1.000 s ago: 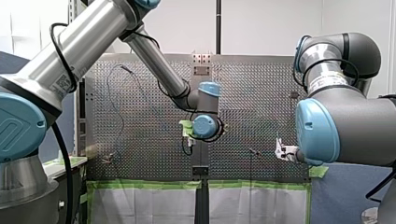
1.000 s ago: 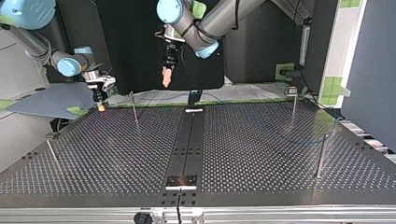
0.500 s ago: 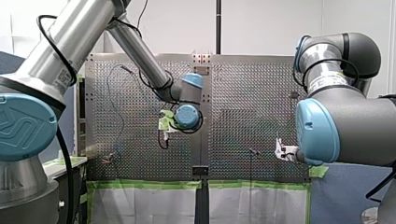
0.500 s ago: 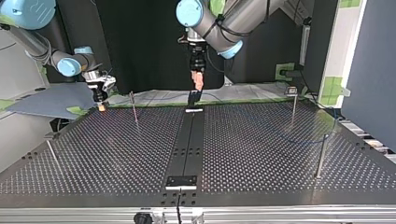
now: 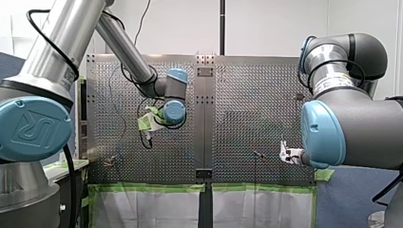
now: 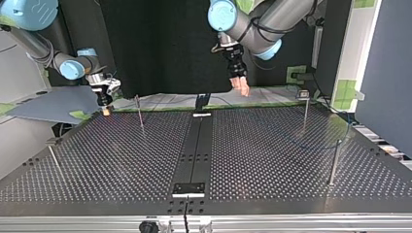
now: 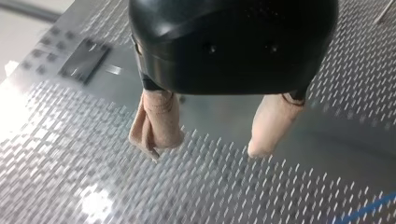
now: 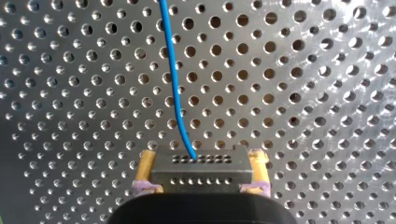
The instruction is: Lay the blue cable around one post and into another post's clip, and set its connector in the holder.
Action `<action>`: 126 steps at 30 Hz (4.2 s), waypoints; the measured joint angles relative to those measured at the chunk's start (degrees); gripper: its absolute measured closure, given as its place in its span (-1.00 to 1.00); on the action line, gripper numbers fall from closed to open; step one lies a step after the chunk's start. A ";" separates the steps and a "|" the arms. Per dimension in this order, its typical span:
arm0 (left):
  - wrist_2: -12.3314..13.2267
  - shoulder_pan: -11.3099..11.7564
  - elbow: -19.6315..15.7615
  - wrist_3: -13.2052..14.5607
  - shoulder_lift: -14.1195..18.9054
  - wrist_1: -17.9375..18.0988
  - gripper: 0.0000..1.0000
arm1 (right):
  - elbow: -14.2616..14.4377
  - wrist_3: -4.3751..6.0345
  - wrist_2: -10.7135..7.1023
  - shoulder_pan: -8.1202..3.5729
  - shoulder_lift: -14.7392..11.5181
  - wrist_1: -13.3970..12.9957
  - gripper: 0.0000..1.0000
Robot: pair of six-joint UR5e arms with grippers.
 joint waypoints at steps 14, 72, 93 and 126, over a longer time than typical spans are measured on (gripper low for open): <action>-7.06 7.06 -7.05 -7.05 7.06 -3.26 -1.00 | 0.00 -0.01 0.00 0.05 0.00 0.01 1.00; 0.47 21.98 -3.61 -22.78 28.93 -9.39 -1.00 | 0.01 0.02 0.01 0.35 0.01 -0.21 1.00; 11.52 31.38 -3.67 -22.98 26.10 -8.43 -1.00 | 0.00 0.03 -0.17 0.36 0.19 -0.27 1.00; 25.43 41.47 0.48 -22.58 20.17 -6.79 -1.00 | 0.00 -0.18 -0.17 0.86 0.34 -0.08 1.00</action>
